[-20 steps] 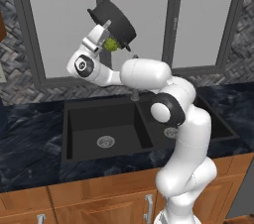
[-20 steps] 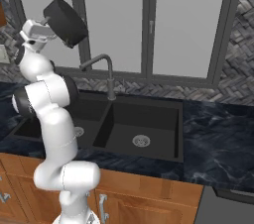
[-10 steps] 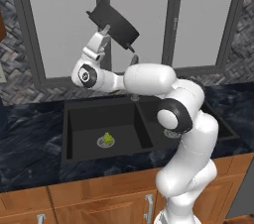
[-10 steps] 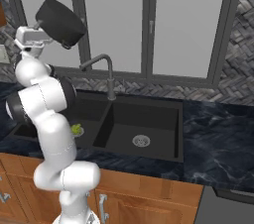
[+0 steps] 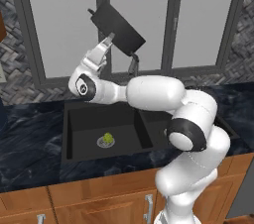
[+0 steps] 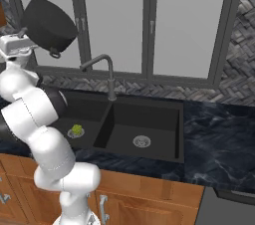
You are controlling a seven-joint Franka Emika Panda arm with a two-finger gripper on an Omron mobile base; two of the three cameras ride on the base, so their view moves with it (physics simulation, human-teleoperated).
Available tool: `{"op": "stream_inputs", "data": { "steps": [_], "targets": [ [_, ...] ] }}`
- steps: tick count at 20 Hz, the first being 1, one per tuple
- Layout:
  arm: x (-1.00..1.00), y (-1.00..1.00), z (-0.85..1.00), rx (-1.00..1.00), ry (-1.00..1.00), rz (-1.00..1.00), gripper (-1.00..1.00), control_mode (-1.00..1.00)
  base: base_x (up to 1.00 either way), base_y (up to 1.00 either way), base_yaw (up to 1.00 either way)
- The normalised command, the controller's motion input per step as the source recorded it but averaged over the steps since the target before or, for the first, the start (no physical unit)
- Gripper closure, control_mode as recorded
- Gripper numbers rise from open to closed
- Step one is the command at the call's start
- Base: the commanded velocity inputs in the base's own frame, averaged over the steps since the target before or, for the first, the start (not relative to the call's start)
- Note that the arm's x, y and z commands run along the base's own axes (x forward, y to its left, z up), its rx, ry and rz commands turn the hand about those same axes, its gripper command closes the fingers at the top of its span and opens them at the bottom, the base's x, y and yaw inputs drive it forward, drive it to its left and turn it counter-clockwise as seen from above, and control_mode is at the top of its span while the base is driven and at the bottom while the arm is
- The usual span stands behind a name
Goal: Dump the broccoli from the pot into the sink. Then turn on the water and wash the broccoli. Then turn off the water and put the broccoli back in the pot.
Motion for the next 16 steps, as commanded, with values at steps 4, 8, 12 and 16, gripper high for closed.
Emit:
{"op": "stream_inputs", "data": {
  "steps": [4,8,12,16],
  "targets": [
    [-1.0,-0.13,0.14,0.24,0.0,0.06,1.0,-1.0,0.0,0.0,0.0],
    [-1.0,-0.42,0.04,0.3,0.0,0.13,1.0,-1.0,0.0,0.0,0.0],
    [-0.84,-0.68,0.0,0.35,0.06,0.17,1.0,-1.0,0.0,0.0,0.0],
    [-0.68,-0.89,-0.07,0.42,0.03,0.21,1.0,-1.0,0.0,0.0,0.0]
  ]
}}
